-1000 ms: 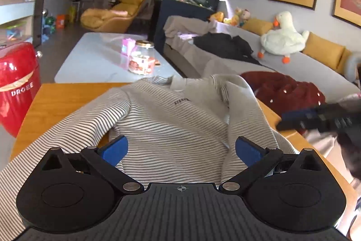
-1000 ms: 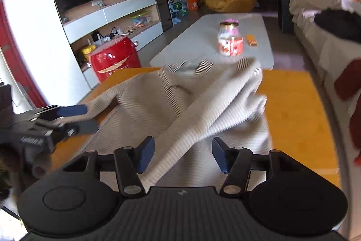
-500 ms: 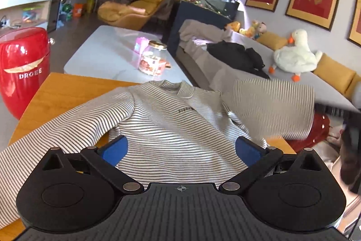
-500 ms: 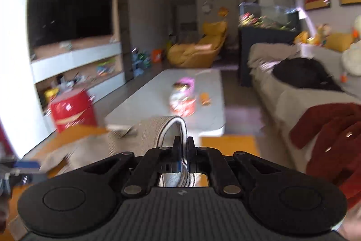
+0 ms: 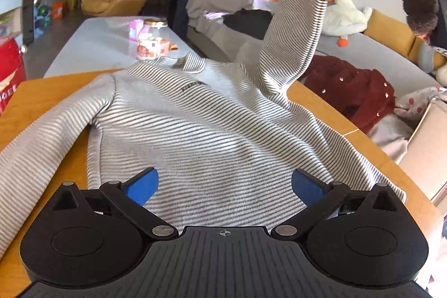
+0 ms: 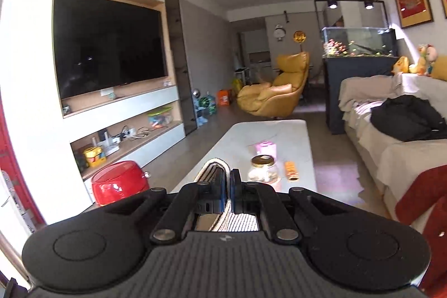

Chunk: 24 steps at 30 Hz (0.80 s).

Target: Fold clothes

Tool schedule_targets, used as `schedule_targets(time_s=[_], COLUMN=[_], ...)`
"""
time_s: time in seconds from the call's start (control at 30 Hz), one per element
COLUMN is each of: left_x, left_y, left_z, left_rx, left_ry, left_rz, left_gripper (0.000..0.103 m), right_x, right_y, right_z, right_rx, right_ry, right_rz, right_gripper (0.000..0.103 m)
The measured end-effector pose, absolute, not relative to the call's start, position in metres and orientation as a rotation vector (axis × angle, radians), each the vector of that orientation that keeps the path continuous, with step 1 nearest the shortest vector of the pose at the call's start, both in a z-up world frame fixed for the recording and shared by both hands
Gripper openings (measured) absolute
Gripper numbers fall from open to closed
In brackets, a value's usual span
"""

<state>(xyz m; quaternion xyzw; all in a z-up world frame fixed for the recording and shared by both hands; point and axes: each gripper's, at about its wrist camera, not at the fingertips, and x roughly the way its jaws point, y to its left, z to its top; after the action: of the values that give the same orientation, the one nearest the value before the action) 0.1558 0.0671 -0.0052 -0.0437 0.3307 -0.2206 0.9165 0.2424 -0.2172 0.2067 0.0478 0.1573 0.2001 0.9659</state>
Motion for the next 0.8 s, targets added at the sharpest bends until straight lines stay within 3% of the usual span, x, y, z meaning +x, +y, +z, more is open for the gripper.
schedule_targets(time_s=[0.27,0.5,0.8], left_x=[0.125,0.119,0.113], left_y=[0.125,0.171,0.202], left_z=[-0.004,0.011,0.016], left_rx=[-0.293,-0.454,-0.483], left_ry=[0.737,0.681,0.697], left_rz=[-0.383,-0.236,-0.167], left_gripper=[0.103,0.103,0.103], right_x=[0.306,0.302,0.29], right_y=[-0.11,-0.092,-0.149], right_z=[0.165,0.135,0.071], right_rx=[0.038,0.047,0.042], right_ry=[0.479,0.518,0.618], right_rz=[0.491,0.491,0.394], right_gripper=[0.005,0.042,0.057])
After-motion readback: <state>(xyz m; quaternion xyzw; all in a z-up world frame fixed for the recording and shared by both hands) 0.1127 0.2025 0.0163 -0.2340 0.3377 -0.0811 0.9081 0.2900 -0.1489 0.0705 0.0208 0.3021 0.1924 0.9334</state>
